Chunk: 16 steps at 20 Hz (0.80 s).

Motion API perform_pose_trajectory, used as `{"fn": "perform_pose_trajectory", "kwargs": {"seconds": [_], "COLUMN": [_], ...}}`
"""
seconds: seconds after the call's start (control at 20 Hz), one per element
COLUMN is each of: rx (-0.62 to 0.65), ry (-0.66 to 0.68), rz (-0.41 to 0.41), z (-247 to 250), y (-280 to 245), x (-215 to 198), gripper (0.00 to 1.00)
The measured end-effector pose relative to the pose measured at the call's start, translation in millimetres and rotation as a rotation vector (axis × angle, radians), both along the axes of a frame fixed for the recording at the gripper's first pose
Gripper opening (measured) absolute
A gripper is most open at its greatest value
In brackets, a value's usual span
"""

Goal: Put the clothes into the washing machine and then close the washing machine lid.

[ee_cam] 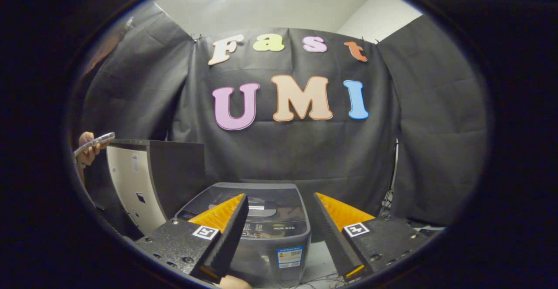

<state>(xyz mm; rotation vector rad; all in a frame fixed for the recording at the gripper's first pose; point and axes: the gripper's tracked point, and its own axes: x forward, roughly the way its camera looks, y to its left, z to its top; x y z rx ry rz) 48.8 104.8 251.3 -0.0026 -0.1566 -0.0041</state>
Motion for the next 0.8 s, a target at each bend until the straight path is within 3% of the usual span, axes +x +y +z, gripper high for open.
{"fn": "perform_pose_trajectory", "kwargs": {"seconds": [0.8], "rx": [-0.007], "ry": [0.058], "rz": [0.014], "z": [-53], "y": [-7], "x": [-22], "gripper": [0.9]}}
